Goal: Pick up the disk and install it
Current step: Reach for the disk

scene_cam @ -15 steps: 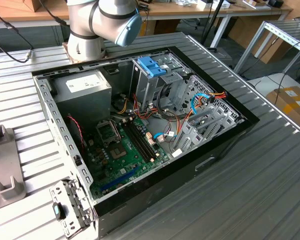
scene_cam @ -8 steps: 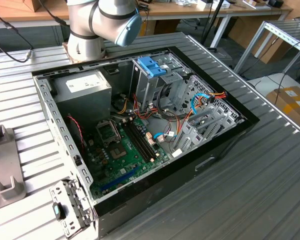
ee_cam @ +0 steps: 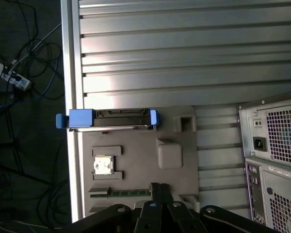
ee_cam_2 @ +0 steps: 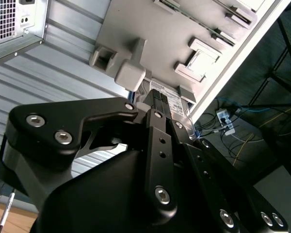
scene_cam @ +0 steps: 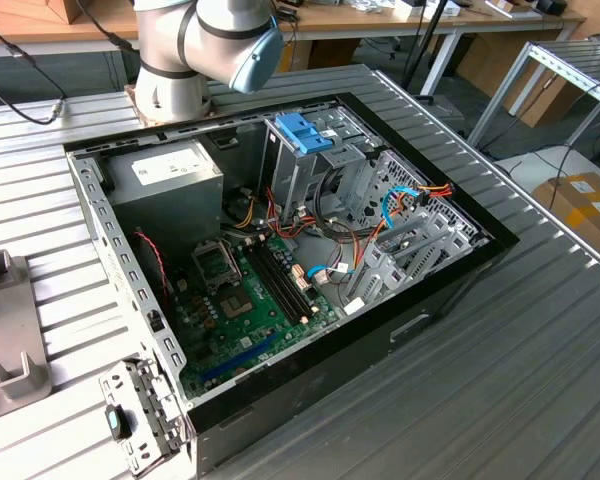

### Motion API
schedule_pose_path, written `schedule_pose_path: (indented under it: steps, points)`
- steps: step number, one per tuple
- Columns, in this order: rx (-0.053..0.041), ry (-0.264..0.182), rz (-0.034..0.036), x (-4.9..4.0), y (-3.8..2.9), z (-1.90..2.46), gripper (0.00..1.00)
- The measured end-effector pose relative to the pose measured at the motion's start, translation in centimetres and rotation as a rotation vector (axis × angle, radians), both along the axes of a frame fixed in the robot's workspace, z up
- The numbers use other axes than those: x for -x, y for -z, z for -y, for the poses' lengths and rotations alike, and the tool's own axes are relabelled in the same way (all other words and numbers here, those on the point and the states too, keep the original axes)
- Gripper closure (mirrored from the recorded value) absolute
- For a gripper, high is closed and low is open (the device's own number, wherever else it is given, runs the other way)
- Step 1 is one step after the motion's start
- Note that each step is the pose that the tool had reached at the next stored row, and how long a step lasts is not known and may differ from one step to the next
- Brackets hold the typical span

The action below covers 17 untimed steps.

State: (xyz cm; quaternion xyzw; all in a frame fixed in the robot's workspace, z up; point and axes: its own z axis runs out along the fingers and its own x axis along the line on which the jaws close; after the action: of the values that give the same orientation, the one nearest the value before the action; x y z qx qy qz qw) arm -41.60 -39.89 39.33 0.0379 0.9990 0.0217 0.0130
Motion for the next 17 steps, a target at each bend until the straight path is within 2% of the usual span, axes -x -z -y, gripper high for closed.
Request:
schedule_pose_path:
  steps: [17]
  points:
    - [0.0000, 0.000, -0.0001, 0.94, 0.00, 0.00, 0.90]
